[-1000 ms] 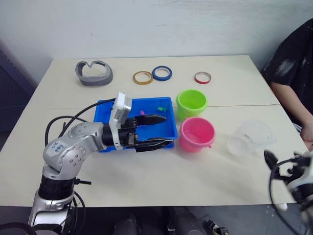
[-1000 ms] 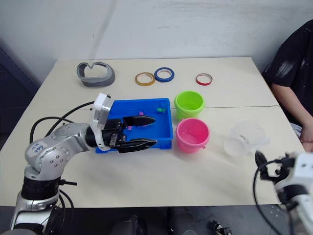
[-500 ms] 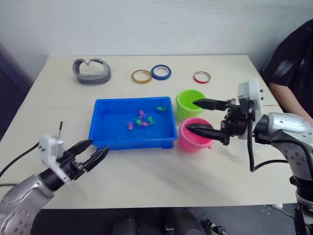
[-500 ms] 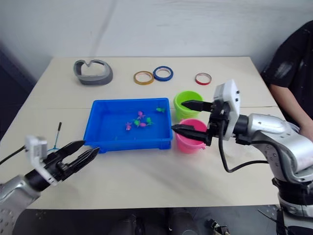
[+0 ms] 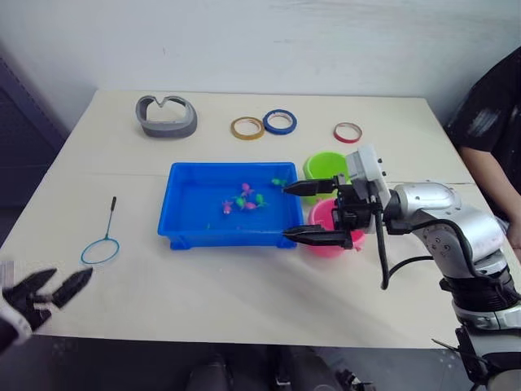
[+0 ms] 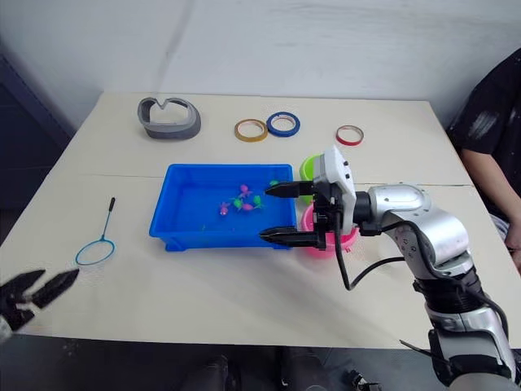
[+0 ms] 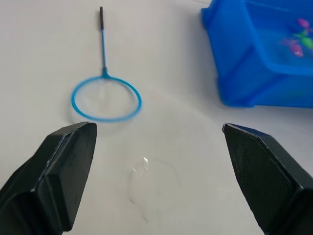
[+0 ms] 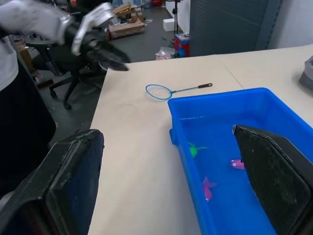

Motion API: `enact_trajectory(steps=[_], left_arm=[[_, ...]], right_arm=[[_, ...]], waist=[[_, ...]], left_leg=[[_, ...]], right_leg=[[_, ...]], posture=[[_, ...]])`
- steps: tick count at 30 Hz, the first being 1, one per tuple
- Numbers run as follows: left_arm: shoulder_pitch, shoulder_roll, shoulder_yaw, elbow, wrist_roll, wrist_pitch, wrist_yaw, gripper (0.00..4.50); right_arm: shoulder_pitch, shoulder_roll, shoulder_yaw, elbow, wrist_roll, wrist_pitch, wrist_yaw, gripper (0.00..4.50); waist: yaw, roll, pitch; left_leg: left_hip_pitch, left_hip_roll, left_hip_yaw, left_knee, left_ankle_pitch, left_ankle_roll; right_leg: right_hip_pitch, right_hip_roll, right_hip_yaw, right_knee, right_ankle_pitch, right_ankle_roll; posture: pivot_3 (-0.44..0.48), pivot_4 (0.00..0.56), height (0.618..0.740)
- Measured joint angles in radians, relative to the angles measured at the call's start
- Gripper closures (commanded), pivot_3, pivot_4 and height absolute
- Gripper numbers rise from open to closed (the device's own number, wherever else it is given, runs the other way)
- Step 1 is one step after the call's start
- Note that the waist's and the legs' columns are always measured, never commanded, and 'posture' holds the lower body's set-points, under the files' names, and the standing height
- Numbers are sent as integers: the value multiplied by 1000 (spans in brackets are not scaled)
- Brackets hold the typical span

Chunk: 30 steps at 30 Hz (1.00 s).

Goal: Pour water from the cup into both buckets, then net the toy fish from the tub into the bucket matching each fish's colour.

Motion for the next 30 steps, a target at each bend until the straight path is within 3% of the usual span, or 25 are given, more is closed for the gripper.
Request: enact_trajectory(steps=[2, 5, 7, 10, 14, 18, 21, 30], left_arm=[[-146, 117, -103, 132, 21, 85, -2, 0], [-358, 218, -262, 354, 91, 142, -15, 0], [-470, 241, -341, 464, 136, 144, -35, 0], [-738, 251, -555, 713, 267, 141, -75, 0], [-973, 212, -727, 971, 426, 84, -122, 0], [-1153, 144, -819, 1217, 558, -24, -167, 0], [-1244, 77, -860, 1365, 637, -102, -189, 0], [-1359, -15, -887, 1563, 802, -250, -173, 0]], right_arm=[[31, -1, -9, -26, -5, 0, -8, 33], [76, -3, -20, -67, -6, 3, -29, 33], [89, -5, -28, -89, -6, 6, -43, 33], [115, -7, -48, -137, -3, 9, -70, 33], [131, -10, -67, -161, 2, 23, -101, 33], [133, -9, -81, -190, 22, 41, -131, 33], [140, -9, -87, -210, 35, 55, -154, 33], [140, -9, -120, -257, 81, 97, -227, 33]], waist=[[-2, 0, 0], [-7, 0, 0], [-8, 0, 0], [-3, 0, 0], [-1, -1, 0], [-2, -2, -1], [2, -2, -1], [0, -3, -2]], left_leg=[[0, -1, 0, -2, 0, 0], [-1, -2, 0, -5, 1, -1], [-1, -2, 0, -6, 1, -1], [-2, -2, 0, -5, 2, -2], [-5, -1, 1, -1, 2, -2], [-17, -2, 0, 10, 2, -2], [-17, -2, 0, 11, 2, -2], [-17, -2, 0, 12, 3, -3]], right_leg=[[-1, -1, 0, -1, 0, 0], [-2, -1, 0, -2, 0, 0], [-3, -1, -1, -2, 0, 0], [-4, -1, -1, -1, 0, 0], [-7, -1, -2, 2, 0, 0], [-20, -2, -2, 11, 0, 0], [-21, -3, -3, 12, 0, 0], [-21, -3, -3, 15, 0, 0]], posture=[[0, 150, 740], [0, 150, 740], [0, 150, 740], [0, 150, 740], [0, 150, 740], [0, 150, 740], [0, 150, 740], [0, 150, 740]])
